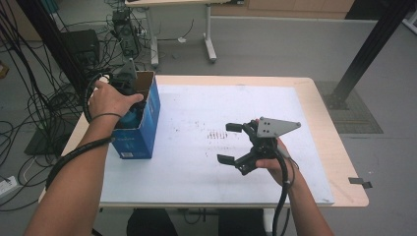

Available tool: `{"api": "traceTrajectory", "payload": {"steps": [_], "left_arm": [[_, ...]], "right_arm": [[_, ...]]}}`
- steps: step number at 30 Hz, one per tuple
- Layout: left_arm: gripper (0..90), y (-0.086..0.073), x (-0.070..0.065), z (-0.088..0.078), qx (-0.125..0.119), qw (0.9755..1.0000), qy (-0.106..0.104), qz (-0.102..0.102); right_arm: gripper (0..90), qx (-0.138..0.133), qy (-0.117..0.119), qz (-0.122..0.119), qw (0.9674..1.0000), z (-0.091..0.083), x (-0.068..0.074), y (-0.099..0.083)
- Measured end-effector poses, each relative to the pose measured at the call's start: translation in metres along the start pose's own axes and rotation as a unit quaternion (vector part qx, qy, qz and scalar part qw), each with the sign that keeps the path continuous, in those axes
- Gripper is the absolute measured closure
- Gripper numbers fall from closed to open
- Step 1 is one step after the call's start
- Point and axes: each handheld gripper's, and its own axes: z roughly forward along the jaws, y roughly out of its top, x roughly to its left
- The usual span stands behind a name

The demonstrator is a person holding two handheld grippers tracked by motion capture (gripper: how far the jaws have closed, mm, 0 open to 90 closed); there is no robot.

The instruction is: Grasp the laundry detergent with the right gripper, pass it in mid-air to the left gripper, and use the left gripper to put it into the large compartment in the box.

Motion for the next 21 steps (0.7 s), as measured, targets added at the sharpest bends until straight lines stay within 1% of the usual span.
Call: {"api": "traceTrajectory", "payload": {"steps": [4,5,6,7,13,14,15,18,21], "left_arm": [[21.0,-0.002,0.003,-0.008,-0.003,1.0000,-0.006,-0.002],[21.1,-0.002,0.003,-0.010,-0.004,1.0000,-0.005,-0.002],[21.0,-0.002,0.004,-0.014,-0.005,0.9999,-0.010,-0.001],[20.5,-0.002,0.003,-0.016,-0.007,0.9999,-0.011,0.000],[19.8,-0.003,-0.005,-0.032,-0.015,0.9998,-0.001,0.008],[19.5,-0.003,-0.008,-0.037,-0.017,0.9998,0.004,0.011],[18.4,-0.003,-0.008,-0.037,-0.017,0.9998,0.004,0.011],[16.9,-0.004,-0.011,-0.046,-0.021,0.9997,0.008,0.012],[15.4,-0.005,-0.014,-0.054,-0.026,0.9995,0.007,0.018]], "right_arm": [[2.5,0.000,0.001,0.000,1.0000,0.001,0.000,0.000],[2.5,0.000,0.002,0.000,1.0000,0.001,0.000,0.001],[2.5,0.000,0.002,0.000,1.0000,0.002,0.000,0.001],[2.5,0.001,0.002,-0.001,1.0000,0.002,0.000,0.001],[2.5,0.001,0.004,-0.002,1.0000,0.004,0.001,0.002],[2.5,0.001,0.004,-0.002,1.0000,0.004,0.001,0.002],[2.5,0.001,0.004,-0.002,1.0000,0.004,0.001,0.002],[2.5,0.001,0.004,-0.003,1.0000,0.003,0.001,0.003],[2.5,0.001,0.003,-0.004,1.0000,0.002,0.001,0.004]]}}
